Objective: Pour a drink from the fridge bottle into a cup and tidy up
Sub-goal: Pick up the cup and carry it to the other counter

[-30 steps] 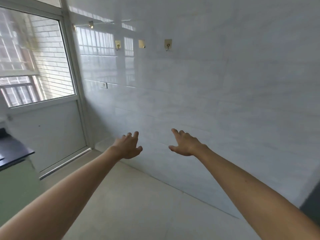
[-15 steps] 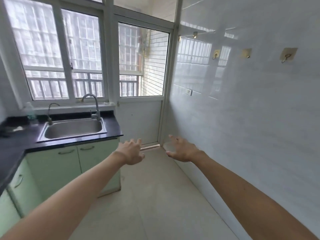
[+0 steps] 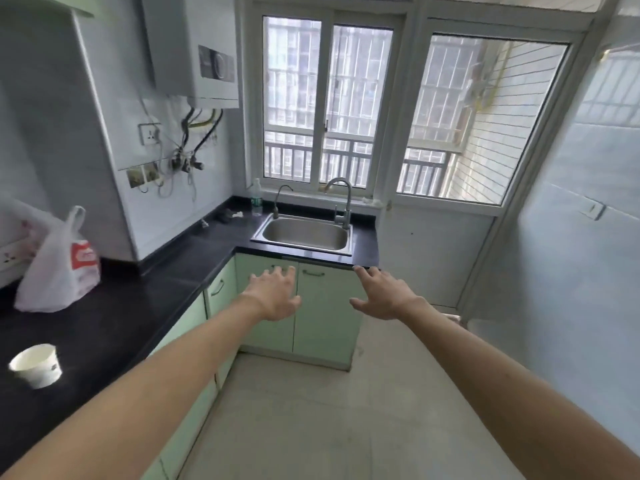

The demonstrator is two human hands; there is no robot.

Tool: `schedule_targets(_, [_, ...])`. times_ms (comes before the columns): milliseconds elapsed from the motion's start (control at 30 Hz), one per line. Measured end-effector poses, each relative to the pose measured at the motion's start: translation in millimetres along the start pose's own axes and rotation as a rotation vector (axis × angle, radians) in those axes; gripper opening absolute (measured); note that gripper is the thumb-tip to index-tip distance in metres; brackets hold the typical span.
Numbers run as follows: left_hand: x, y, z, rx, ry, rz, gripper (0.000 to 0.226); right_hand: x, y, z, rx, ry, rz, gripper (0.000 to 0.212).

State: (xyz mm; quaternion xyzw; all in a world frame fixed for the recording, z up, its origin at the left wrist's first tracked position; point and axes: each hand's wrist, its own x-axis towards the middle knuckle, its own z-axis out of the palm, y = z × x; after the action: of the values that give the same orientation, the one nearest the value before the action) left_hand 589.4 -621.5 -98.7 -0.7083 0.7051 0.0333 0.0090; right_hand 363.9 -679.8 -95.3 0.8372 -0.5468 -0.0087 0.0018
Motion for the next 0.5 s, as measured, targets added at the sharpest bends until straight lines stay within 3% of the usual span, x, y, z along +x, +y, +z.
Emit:
schedule_targets(233, [-53.8, -96.0, 2.8, 0.035, -0.012, -0.324, 0.072, 45.6, -95.2, 16.3, 0.008, -0.019, -0.29, 0.081])
schedule_targets(500, [-103.5, -169.2, 1.4, 0.03, -0.004, -0.506, 0.073, 65.4, -196.1, 31.8, 0.024, -0.031, -0.5, 0.081])
